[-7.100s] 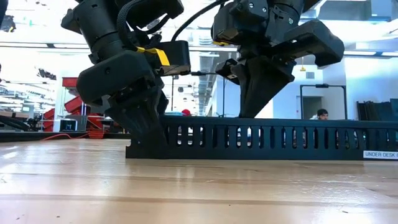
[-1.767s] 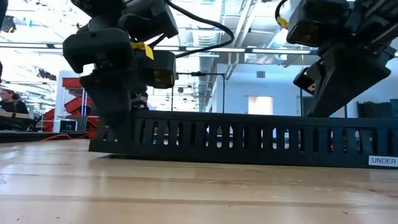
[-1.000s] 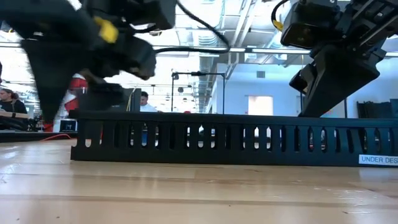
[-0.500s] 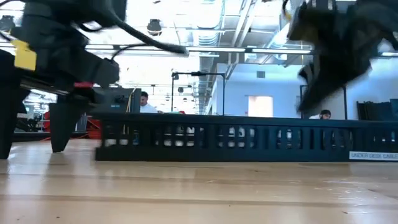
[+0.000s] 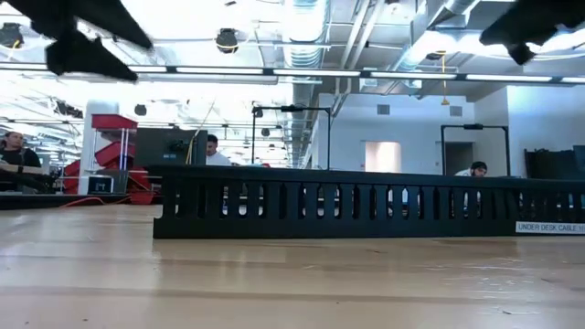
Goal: Ziptie cables
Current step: Return to Home Position
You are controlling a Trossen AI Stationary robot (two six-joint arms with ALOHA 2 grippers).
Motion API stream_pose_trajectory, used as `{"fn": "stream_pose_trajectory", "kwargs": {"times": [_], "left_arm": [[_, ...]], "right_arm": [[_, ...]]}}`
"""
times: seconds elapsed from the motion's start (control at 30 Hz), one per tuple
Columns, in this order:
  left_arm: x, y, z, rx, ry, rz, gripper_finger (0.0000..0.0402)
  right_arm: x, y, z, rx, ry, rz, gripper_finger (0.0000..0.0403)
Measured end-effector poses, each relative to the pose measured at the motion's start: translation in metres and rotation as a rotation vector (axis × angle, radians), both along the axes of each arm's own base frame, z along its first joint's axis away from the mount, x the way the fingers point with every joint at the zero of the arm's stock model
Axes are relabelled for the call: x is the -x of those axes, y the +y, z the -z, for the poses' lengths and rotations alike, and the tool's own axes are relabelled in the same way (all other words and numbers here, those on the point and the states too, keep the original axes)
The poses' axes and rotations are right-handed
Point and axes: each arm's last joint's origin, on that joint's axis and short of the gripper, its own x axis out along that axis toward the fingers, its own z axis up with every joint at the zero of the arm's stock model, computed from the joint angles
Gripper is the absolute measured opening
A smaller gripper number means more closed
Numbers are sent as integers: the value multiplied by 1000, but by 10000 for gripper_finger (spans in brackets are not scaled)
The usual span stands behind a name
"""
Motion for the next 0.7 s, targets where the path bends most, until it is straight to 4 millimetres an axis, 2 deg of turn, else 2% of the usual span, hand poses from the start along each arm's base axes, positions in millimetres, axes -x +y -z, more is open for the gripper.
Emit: {"fn": "stream_pose_trajectory", "kwargs": {"times": [0.07, 0.13, 0.27, 0.37, 0.53, 0.7], "left_arm": [[23, 7, -3, -12, -146, -17, 325], [42, 15, 2, -5, -221, 1, 325], [64, 25, 9, 24, -402, -3, 325], [72, 28, 18, 24, -488, -14, 323], [76, 24, 48, 92, -537, 7, 312], [74, 18, 77, 238, -584, 31, 299]], "right_arm": [[17, -6, 9, -25, -73, 32, 0], [33, -11, 23, -64, -130, 47, 0], [54, -21, 45, -122, -343, 129, 0], [64, -24, 60, -157, -462, 142, 0], [71, -22, 78, -211, -585, 77, 0], [75, -17, 73, -200, -650, -85, 0]]}}
